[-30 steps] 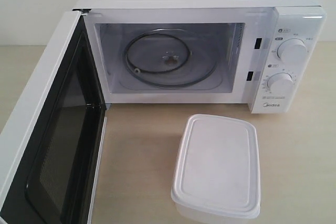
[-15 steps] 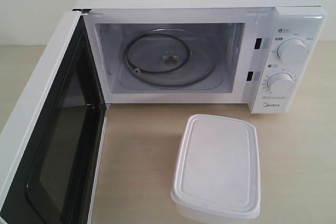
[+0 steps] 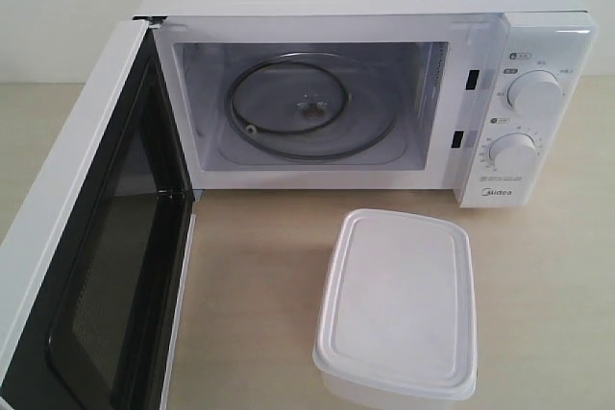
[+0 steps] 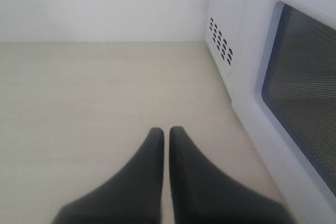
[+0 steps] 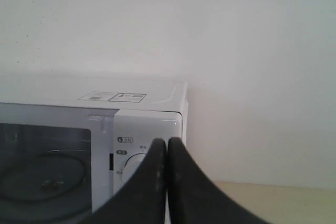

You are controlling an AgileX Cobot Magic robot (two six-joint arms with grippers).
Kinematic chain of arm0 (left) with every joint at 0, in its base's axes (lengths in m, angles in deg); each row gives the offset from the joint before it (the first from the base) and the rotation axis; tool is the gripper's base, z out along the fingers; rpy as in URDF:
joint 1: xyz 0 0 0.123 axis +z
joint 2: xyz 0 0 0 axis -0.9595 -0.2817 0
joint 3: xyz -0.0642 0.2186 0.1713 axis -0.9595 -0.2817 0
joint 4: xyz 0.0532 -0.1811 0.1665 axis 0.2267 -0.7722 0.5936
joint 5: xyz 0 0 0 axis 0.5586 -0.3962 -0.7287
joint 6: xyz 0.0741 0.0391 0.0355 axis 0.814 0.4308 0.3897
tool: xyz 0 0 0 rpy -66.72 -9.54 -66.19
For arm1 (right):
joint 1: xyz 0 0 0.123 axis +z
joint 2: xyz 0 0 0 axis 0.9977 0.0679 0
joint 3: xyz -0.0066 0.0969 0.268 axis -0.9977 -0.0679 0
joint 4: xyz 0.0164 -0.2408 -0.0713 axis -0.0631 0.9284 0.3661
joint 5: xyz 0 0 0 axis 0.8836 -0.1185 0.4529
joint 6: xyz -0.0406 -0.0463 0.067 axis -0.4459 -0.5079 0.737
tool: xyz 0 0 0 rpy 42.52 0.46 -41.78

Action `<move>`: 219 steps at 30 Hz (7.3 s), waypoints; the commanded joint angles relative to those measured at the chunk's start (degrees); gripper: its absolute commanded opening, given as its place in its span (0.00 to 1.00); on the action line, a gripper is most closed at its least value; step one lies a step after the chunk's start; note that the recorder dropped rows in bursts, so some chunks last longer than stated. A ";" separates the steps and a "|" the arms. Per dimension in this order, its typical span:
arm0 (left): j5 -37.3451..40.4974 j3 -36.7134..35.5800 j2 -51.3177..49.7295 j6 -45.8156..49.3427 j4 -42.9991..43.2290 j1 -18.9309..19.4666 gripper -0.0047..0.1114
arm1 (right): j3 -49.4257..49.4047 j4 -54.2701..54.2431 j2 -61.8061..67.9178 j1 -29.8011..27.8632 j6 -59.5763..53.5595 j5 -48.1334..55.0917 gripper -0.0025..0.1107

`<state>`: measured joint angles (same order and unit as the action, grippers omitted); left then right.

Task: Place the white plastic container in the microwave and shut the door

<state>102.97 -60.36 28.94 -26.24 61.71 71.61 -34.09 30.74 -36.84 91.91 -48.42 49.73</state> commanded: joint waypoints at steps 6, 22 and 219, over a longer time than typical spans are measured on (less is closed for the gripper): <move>-0.14 -0.22 0.21 -0.70 -0.01 0.17 0.08 | 1.90 0.30 1.50 -0.16 4.34 4.07 0.02; -0.14 -0.22 0.21 -0.70 -0.01 0.17 0.08 | 3.98 21.88 31.81 0.05 17.66 0.94 0.02; -0.14 -0.22 0.21 -0.70 -0.01 0.17 0.08 | 19.59 55.90 70.21 10.85 95.53 -14.98 0.02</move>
<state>102.97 -60.36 28.94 -26.34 61.71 71.61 -14.69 86.62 33.43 102.66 47.89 37.62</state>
